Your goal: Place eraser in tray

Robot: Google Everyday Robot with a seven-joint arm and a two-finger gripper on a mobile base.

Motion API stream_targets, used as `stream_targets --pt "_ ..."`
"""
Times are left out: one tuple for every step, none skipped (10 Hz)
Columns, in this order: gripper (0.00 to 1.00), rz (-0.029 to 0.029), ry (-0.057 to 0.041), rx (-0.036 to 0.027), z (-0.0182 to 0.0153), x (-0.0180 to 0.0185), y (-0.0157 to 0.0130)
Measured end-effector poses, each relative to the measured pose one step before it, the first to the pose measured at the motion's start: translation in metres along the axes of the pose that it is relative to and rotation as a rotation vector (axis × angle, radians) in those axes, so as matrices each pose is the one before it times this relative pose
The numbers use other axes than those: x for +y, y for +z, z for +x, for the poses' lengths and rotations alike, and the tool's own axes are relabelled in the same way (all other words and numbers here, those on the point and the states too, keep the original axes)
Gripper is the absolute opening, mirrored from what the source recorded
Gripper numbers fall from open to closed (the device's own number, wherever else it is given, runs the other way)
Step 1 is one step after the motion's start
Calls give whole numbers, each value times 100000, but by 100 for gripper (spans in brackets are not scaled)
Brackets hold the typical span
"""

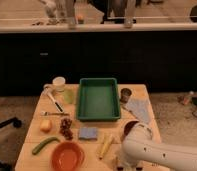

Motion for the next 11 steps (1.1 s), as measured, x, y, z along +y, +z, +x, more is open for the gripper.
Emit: stream_targets --pt "80 -128 585 688 153 -184 181" --pt "80 240 2025 613 283 -88 108" --pt "80 252 2384 585 319 -18 112" --pt "80 281 2325 381 270 -77 105" --pt "80 99 2424 403 297 -98 186" --pt "80 -172 2704 137 358 -137 296" --pt "80 -118 1750 207 194 -200 268" --pt "80 -449 1652 569 255 -151 392" --pt "80 -584 1814 523 281 -192 461" --pt "80 -471 1984 126 429 -116 358" --pt "80 -274 1678 -86 358 -135 247"
